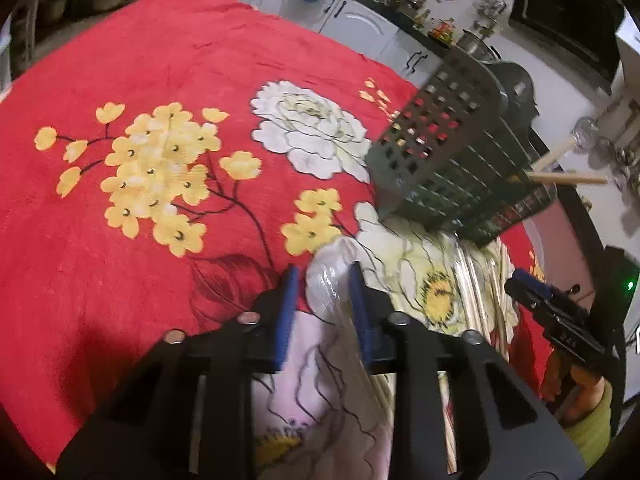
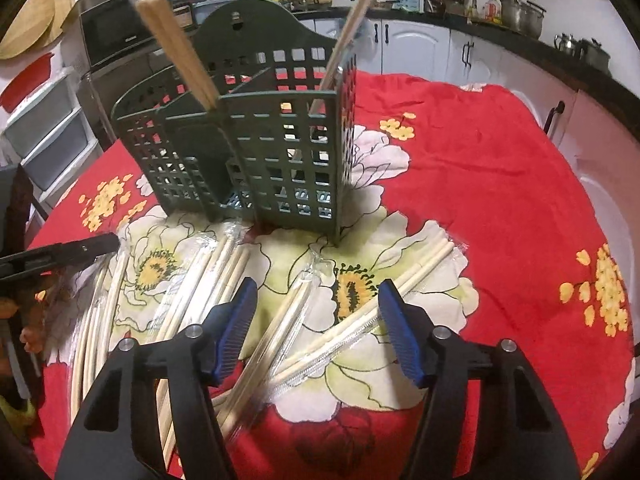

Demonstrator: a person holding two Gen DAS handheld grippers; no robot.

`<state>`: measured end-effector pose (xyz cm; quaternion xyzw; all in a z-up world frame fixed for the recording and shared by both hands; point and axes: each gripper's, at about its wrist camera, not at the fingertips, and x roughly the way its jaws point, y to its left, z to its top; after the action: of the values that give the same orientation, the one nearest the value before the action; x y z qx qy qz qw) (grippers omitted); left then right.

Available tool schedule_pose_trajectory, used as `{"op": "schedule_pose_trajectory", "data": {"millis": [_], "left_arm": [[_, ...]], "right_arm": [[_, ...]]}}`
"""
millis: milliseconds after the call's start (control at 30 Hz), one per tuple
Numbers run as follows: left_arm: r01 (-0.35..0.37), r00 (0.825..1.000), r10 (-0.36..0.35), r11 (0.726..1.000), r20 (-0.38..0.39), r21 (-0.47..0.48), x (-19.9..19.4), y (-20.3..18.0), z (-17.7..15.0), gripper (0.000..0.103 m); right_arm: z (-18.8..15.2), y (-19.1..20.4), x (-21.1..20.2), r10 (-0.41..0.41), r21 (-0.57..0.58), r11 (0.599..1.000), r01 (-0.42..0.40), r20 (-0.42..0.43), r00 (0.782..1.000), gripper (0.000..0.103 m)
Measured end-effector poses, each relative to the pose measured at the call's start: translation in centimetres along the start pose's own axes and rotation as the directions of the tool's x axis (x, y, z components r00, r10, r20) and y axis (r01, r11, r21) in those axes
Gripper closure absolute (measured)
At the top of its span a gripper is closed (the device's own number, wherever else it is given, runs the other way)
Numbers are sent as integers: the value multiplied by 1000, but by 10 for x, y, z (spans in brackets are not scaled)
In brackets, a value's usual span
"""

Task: Organize utensils
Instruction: 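Close the left tool on chopsticks while the right tool grasps more chopsticks, then lift the chopsticks with both tools and carry them above the holder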

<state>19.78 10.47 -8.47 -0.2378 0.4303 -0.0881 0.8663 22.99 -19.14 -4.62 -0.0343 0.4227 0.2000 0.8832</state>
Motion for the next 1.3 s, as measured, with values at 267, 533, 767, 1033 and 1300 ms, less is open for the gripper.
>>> {"op": "schedule_pose_trajectory", "data": {"millis": [267,533,767,1033,1300], "left_arm": [[12,1000,-12,1000,-12,-7,4,8,7,94],[44,999,-45,999,-13,-32,4,12,8,96],[50,998,-50,998,-21,-23,3,11,9,102],[114,993,-115,993,19,29,-25,-16,8,102],[150,981,-168,974,96,170,-65,-64,16,103]], "right_arm": [[14,-9,20,44,94,995,-38,-63,997,56],[13,-15,29,80,147,987,-68,-78,994,94],[11,-16,3,85,131,988,-84,0,996,96],[8,-18,-46,74,111,990,-89,128,989,96],[5,-10,-98,67,61,994,-86,266,962,97]]}}
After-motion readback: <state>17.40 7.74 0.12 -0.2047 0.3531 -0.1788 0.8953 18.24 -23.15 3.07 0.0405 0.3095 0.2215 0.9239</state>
